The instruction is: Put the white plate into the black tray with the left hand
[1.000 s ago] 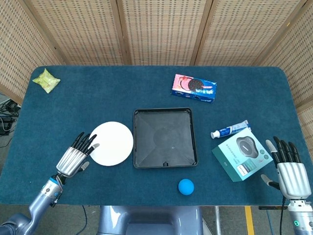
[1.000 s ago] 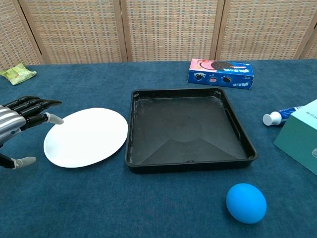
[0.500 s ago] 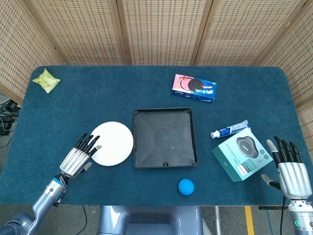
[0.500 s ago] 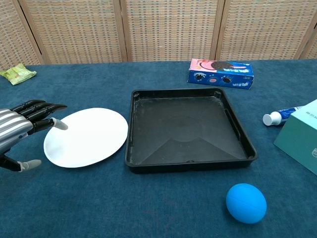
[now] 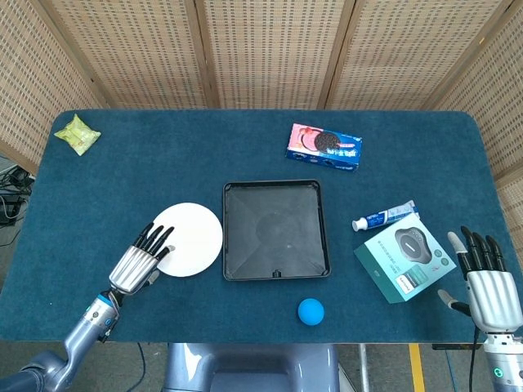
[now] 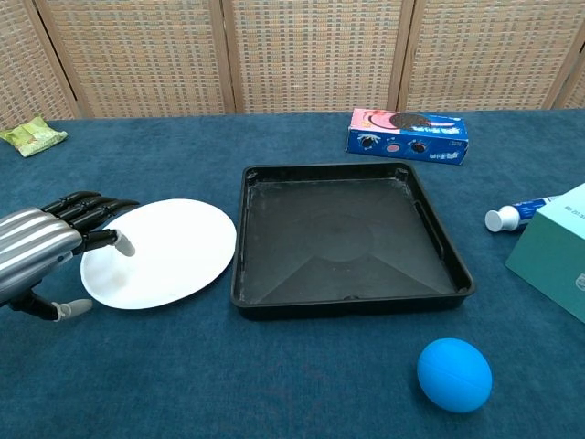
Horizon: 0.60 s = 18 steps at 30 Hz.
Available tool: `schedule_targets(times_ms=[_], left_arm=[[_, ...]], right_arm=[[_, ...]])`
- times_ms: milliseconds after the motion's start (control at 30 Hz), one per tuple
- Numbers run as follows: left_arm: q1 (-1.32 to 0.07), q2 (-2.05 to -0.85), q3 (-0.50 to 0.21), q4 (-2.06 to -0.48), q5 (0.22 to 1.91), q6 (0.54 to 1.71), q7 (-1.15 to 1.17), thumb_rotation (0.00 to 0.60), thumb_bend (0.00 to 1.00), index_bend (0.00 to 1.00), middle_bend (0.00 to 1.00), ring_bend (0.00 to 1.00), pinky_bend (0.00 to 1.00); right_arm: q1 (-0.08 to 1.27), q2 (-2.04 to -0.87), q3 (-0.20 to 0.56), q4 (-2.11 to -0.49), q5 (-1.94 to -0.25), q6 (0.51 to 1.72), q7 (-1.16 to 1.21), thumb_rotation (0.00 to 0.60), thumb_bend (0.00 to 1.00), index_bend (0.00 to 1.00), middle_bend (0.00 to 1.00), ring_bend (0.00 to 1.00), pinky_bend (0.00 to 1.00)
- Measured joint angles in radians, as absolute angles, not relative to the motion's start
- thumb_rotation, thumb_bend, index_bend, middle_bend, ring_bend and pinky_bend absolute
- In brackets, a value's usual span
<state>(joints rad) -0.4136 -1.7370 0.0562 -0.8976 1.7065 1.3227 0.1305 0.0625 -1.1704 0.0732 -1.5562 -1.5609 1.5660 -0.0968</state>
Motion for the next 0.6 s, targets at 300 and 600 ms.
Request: schedule_targets(times_ms=[300,600], left_arm=[[-0.421,-1.767,0.054,-0.873,1.702,1.325,0.134,0.600,0.29,0.47,0.00,0.00,0.00],[-0.428,-1.776,0.052,-0.858,1.688,1.314,0.133,0.600,0.33,0.48,0.00,0.00,0.00]], right_arm=[[0.063,-1.172,0.073,-1.555,-1.563,1.566,-0.097,0.600,0.17,0.06,0.00,0.00,0.00],[0.062,-1.171,0.073,-1.555,-1.562,1.566,-0.093,0.600,0.17,0.06,0.00,0.00,0.00]])
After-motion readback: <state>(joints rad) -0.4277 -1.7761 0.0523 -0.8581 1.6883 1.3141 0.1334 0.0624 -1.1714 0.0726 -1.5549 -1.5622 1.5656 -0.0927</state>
